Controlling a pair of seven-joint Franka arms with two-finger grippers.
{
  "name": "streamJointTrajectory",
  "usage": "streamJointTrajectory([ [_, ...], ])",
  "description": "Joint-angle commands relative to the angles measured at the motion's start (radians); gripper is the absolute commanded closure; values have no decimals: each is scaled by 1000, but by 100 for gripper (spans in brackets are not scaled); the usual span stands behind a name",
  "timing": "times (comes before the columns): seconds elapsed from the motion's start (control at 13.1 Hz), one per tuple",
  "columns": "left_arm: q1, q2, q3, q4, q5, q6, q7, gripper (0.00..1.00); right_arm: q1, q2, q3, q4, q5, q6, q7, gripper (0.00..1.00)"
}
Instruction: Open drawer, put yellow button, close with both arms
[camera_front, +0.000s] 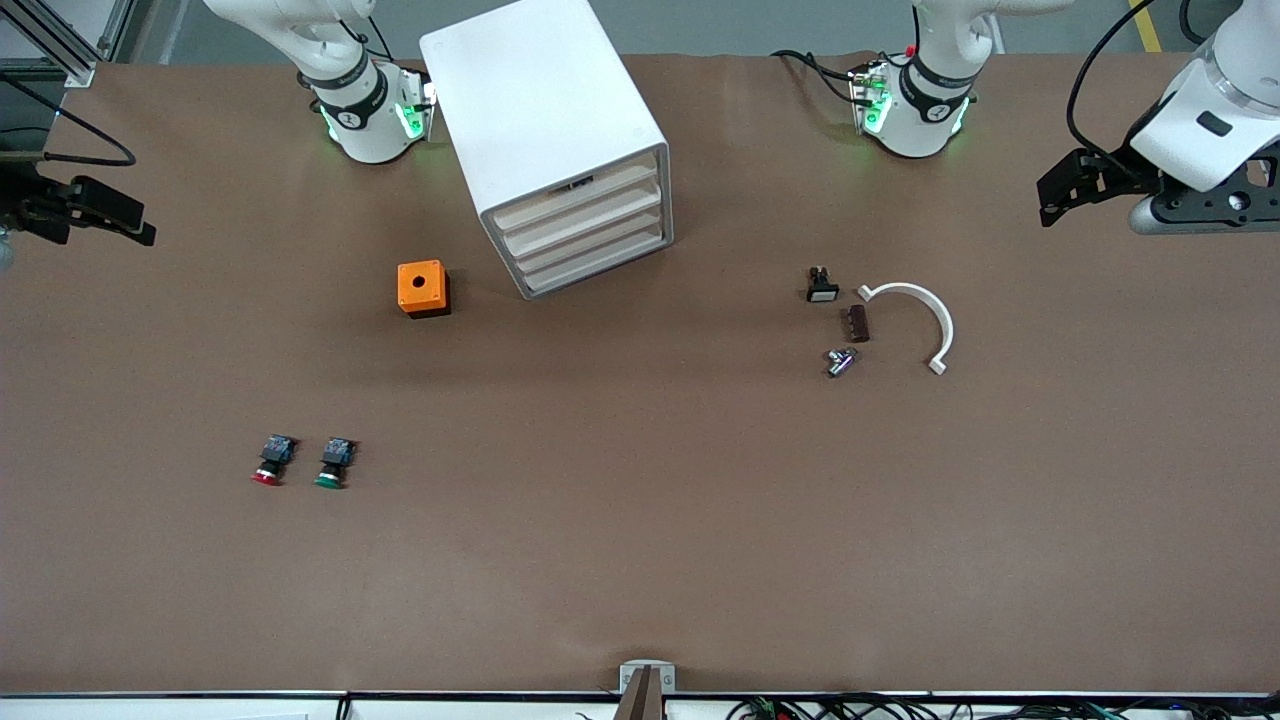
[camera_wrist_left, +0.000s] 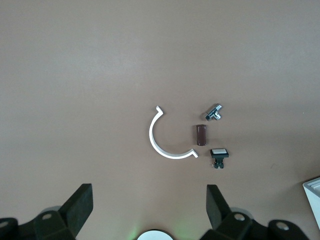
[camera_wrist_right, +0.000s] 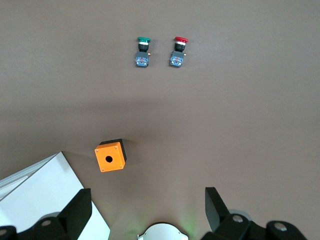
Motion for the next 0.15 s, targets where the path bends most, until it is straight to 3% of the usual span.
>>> streamJointTrajectory([
  [0.0, 2, -8, 5, -10, 6, 14, 5, 0, -19, 5, 13, 17, -17, -13, -11, 0],
  [0.08, 2, -7, 6, -9, 6, 14, 5, 0, -19, 4, 13, 15, -17, -13, -13, 0],
])
